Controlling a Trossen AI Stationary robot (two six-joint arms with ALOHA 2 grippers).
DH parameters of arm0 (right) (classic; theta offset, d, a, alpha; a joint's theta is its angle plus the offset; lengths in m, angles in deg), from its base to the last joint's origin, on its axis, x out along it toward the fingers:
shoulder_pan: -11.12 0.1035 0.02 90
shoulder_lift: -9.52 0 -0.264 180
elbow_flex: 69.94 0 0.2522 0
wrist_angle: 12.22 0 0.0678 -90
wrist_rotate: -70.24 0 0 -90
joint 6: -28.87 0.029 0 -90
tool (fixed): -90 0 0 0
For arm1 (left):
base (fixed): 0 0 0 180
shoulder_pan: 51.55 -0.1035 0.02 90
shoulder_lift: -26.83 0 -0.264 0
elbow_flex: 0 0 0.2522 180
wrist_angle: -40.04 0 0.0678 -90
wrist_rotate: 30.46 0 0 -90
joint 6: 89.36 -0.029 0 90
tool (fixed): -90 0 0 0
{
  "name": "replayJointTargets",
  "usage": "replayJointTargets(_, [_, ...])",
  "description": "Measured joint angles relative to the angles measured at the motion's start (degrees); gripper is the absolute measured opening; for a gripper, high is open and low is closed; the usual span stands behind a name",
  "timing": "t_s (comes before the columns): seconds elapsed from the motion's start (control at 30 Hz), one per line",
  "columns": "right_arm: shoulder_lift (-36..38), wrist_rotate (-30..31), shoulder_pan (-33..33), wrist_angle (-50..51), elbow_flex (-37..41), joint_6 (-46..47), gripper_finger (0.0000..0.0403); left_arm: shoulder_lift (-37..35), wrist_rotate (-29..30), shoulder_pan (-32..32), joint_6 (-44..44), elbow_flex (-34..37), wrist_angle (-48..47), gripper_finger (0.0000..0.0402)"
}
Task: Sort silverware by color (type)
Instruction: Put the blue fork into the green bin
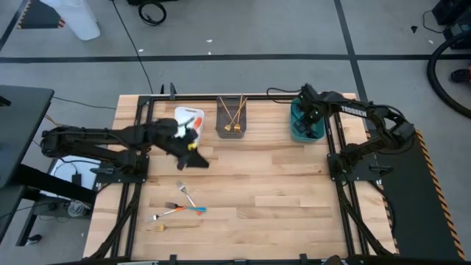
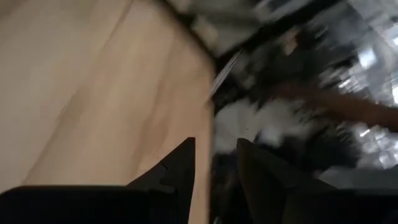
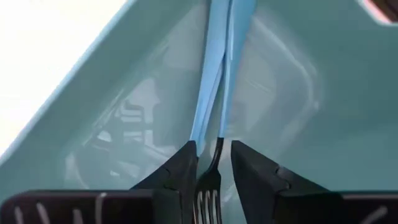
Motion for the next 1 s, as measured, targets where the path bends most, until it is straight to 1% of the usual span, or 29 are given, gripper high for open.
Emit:
replayJointTargets(0.2, [0.74, -0.01, 0.02, 7.12, -6.22, 0.31, 0.0112, 0.03, 2.78, 5.91, -5.62, 0.00, -20.72, 0.0126])
replayJointTargets(0.27, [0.99, -0.01, 0.06, 9.24, -8.55, 1.03, 0.0112, 0.09, 5.72, 8.82, -7.45, 0.00, -27.34, 0.0126])
replayJointTargets(0.37, [1.44, -0.14, 0.19, 12.19, -12.39, 2.78, 0.0112, 0.09, 12.18, 13.15, -8.34, 0.04, -34.75, 0.0126])
replayJointTargets(0.43, [1.52, -0.19, 0.54, 13.94, -15.00, 3.54, 0.0112, 0.09, 15.51, 16.07, -8.19, 0.07, -35.90, 0.0126])
replayJointTargets(0.53, [1.53, -0.25, 1.42, 15.83, -18.78, 3.63, 0.0111, 0.09, 19.03, 20.25, -9.62, 0.07, -35.17, 0.0126])
replayJointTargets(0.63, [1.52, -0.15, 2.59, 17.14, -22.00, 3.66, 0.0111, 0.11, 22.07, 23.81, -12.52, 0.07, -35.11, 0.0126])
replayJointTargets(0.7, [1.52, 0.10, 3.53, 17.50, -23.86, 3.68, 0.0111, 0.11, 23.67, 25.94, -12.88, 0.07, -35.11, 0.0126])
replayJointTargets(0.87, [1.52, 0.18, 6.26, 17.26, -27.11, 4.95, 0.0111, 1.71, 27.81, 29.90, -9.68, 0.04, -34.95, 0.0125])
replayJointTargets(1.0, [1.52, 0.27, 8.33, 16.72, -28.12, 5.16, 0.0111, 5.31, 29.77, 32.74, -8.11, 0.04, -33.06, 0.0125])
